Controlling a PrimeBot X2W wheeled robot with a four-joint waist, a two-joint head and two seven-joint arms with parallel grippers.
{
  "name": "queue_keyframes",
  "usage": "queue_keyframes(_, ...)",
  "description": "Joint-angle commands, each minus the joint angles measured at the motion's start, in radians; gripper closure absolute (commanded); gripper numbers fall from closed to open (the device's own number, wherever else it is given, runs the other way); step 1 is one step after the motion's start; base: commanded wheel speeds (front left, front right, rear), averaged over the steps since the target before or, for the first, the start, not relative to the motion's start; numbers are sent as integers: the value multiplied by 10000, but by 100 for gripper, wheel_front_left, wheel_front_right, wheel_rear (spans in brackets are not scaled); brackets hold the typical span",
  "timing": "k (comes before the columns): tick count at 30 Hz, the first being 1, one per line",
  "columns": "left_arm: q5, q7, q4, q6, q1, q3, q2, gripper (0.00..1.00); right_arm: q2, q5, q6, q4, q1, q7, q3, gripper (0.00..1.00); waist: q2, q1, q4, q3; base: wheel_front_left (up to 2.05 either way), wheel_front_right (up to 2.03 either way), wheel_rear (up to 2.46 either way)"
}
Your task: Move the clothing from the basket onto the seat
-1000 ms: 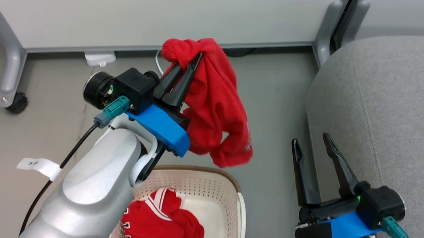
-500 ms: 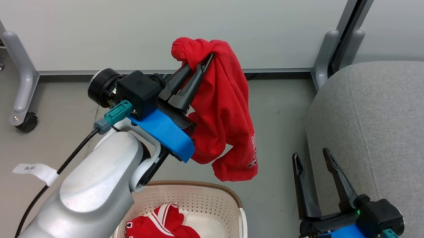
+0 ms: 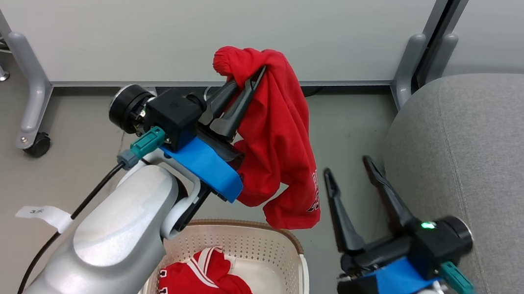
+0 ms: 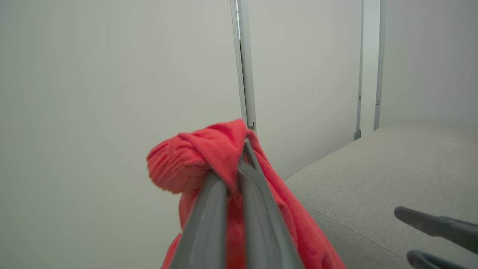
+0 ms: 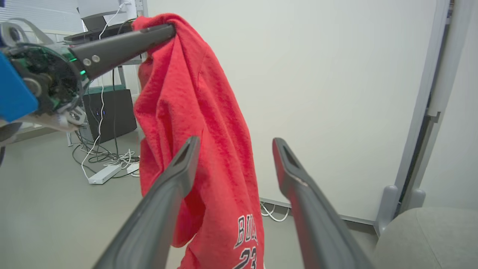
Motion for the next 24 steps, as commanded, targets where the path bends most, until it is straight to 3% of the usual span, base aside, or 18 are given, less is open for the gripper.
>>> queue_keyframes(1,27,15,-75,34,51,-50,10,100,-28,-94,7,72,-365,-40,253,0,-1,0,30,42,0,0,0)
queue_keyframes(11,138,20,-298,83,-296,-212,-57,100,-61,-426,7,915,-2121,-38,1383,0,-1,0,230,413,0,0,0)
queue_keyframes(23,260,-59,-491,40,-708,-538,-304,100,-22,-365,7,3370,-3714,-38,1929,0,-1,0,563,856,0,0,0)
queue_keyframes(24,258,-74,-492,33,-733,-565,-318,100,-24,-318,7,3555,-3803,-37,1998,24,-1,0,570,870,0,0,0)
